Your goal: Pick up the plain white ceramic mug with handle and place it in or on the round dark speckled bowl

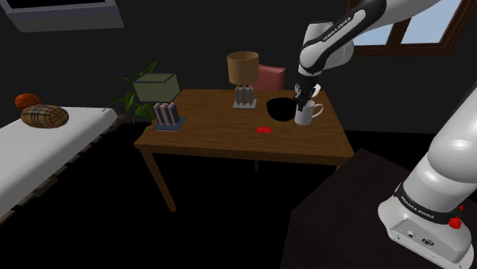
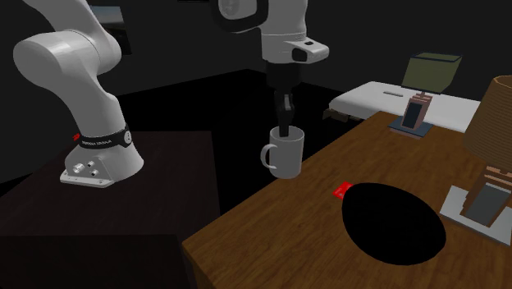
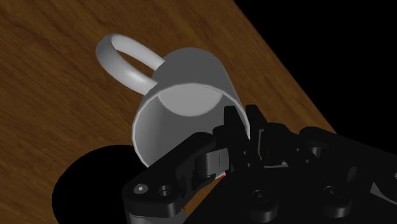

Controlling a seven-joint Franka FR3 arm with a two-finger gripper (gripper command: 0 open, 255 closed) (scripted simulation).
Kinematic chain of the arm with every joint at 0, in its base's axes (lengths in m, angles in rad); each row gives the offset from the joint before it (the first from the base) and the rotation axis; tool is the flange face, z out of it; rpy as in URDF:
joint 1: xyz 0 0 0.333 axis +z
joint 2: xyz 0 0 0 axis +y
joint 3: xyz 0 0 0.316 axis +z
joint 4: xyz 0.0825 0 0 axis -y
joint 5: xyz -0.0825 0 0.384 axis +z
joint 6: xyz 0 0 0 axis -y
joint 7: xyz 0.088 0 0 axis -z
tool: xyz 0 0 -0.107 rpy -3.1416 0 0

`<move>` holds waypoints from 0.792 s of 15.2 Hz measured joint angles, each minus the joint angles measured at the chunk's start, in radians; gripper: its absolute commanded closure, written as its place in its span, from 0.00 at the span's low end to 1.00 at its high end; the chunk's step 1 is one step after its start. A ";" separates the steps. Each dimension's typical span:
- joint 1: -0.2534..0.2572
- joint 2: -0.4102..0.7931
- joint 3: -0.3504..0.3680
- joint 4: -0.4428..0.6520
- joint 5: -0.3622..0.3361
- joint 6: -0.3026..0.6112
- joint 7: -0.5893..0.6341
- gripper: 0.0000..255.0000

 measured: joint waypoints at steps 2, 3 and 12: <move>0.000 -0.014 0.000 0.013 -0.003 -0.027 0.001 1.00; -0.001 -0.026 0.000 0.016 -0.005 -0.042 0.003 1.00; -0.017 0.070 -0.020 0.232 0.012 -0.164 -0.043 1.00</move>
